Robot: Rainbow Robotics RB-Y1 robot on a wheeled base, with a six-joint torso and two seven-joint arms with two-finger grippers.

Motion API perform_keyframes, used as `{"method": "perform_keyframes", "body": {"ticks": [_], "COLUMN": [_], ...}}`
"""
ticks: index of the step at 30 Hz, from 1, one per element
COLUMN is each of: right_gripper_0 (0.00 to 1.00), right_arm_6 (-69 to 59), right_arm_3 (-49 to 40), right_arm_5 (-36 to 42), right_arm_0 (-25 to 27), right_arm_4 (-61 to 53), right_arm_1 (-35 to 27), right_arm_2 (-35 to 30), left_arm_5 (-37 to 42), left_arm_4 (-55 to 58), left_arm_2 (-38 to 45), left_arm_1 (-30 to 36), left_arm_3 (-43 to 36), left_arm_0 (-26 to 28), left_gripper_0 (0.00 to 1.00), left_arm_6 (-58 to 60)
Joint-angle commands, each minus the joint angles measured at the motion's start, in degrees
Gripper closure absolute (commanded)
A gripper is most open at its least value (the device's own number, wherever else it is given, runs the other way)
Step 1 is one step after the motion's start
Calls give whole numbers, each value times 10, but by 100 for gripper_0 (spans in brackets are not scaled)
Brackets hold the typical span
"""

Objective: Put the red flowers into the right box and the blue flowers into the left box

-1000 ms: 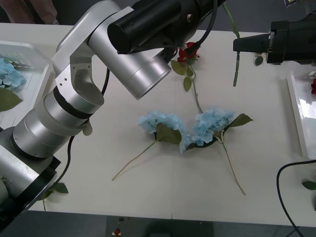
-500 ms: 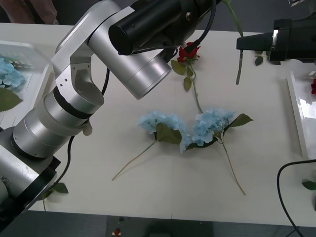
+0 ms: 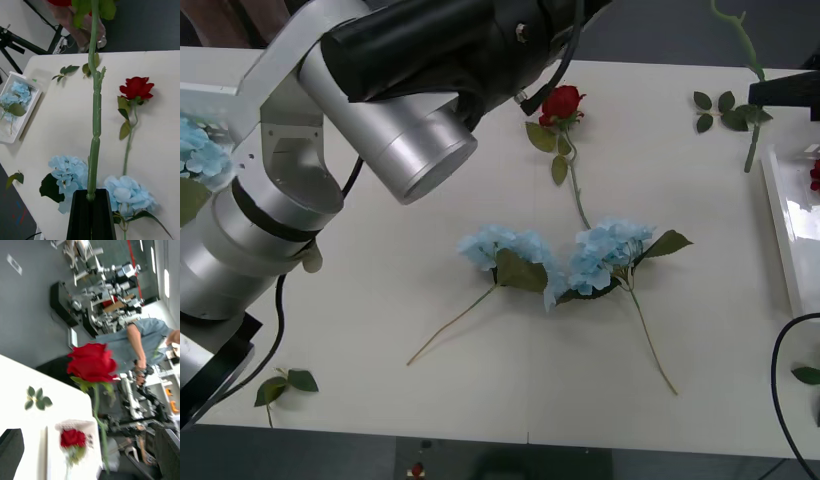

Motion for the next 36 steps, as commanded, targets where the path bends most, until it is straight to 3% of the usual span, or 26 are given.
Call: {"method": "perform_keyframes", "body": {"ticks": [1,4,12,17,21,36], "right_gripper_0": [100,100,100,100,100,100], "right_arm_6": [-18,-21,-34,-36,-34,-35], "right_arm_3": [17,23,24,24,24,61], "right_arm_5": [0,0,19,42,43,-76], "right_arm_0": [10,25,72,94,110,197], "right_arm_4": [21,49,154,224,280,374], "right_arm_1": [-43,-66,-124,-145,-147,-145], "right_arm_2": [-6,-12,-31,-45,-48,-11], "left_arm_5": [-3,21,173,301,349,357], "left_arm_4": [94,159,304,332,315,208], "left_arm_2": [57,84,161,201,208,203], "left_arm_1": [29,44,59,59,61,76], "left_arm_3": [-64,-95,-157,-192,-224,-267], "left_arm_0": [41,71,148,197,250,426], "left_gripper_0": [0,0,0,0,0,0], "left_arm_6": [-100,-174,-407,-543,-623,-812]}}
